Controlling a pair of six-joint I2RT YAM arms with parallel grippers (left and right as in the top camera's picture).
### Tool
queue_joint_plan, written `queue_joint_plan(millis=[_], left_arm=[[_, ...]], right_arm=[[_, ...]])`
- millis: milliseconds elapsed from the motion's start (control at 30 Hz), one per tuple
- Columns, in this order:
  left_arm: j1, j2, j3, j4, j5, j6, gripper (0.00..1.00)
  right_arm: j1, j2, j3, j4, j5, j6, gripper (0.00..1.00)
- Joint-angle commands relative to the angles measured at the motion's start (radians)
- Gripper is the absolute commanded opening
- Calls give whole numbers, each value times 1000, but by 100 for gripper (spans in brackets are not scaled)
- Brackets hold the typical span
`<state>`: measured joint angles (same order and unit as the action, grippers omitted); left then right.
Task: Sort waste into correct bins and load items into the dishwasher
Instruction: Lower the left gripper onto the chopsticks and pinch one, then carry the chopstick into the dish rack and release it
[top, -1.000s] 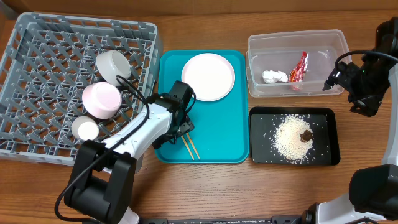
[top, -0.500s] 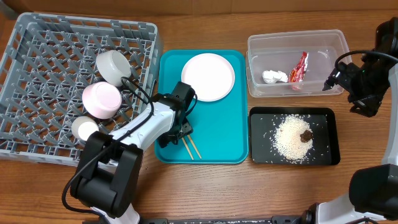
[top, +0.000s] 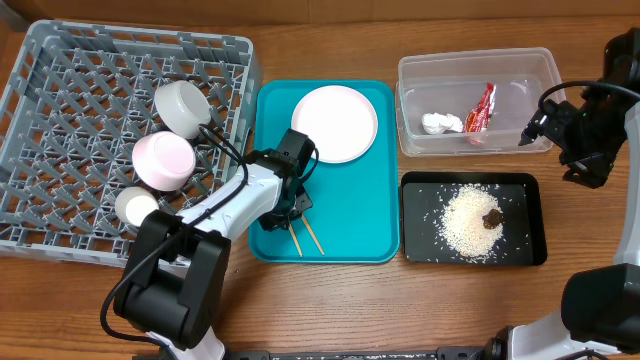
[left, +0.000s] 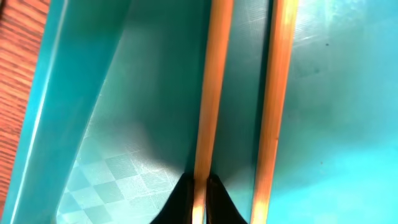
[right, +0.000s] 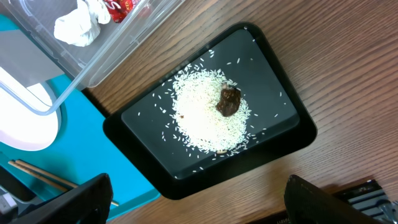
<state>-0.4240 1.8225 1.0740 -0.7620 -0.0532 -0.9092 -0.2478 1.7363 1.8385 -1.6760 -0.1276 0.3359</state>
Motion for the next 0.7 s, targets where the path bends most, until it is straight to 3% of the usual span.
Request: queue_joint_plan(millis=[0,167,433,600,667], left_arm=[[-1,47,-14,-4,-5,-3,4],[-1,44,31,-39,-6,5,4],[-1,-29,215,-171,-84,132,4],[11,-98,354,-270,-200,310,4],[31,-115,401,-290,-221,439,4]], right_arm=[[0,-31,13,2,-5,-7,90],[0,-31,13,2,-5,-7,90],[0,-31,13,2,-4,-7,90],[0,-31,13,2,-4,-11,90],[0,-31,13,2,-5,-11,90]])
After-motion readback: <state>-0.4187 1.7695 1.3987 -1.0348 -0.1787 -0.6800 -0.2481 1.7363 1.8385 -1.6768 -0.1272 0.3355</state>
